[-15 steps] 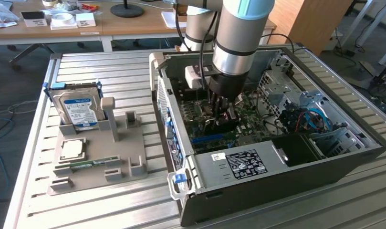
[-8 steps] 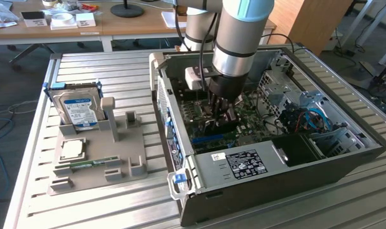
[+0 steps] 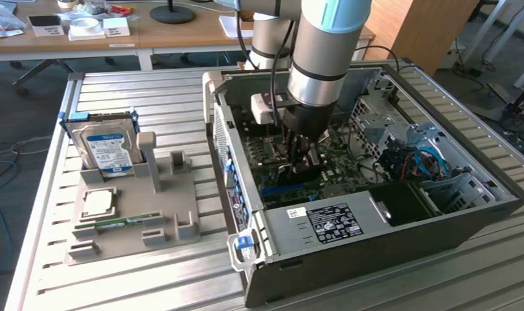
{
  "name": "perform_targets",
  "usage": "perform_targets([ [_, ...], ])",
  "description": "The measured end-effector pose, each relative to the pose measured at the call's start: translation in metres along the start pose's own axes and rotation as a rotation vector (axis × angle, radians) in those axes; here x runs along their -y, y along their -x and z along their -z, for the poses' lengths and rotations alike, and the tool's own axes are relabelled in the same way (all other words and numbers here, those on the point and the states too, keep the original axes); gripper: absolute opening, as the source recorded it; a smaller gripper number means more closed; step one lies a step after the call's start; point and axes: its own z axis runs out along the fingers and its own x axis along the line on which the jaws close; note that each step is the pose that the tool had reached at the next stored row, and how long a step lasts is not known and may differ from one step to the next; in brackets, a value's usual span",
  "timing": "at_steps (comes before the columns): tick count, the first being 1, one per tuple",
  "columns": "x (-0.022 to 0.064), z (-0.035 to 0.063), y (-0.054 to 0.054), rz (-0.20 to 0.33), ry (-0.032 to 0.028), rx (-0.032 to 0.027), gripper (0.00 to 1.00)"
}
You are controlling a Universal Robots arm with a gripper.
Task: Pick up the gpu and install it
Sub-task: 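Insert the gpu into the slot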
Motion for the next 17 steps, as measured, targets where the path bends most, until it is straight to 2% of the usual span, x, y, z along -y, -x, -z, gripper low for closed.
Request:
perform_targets([
  [17,-0.001,-0.0042,0.0,0.0,-0.0003,-0.0003,0.27],
])
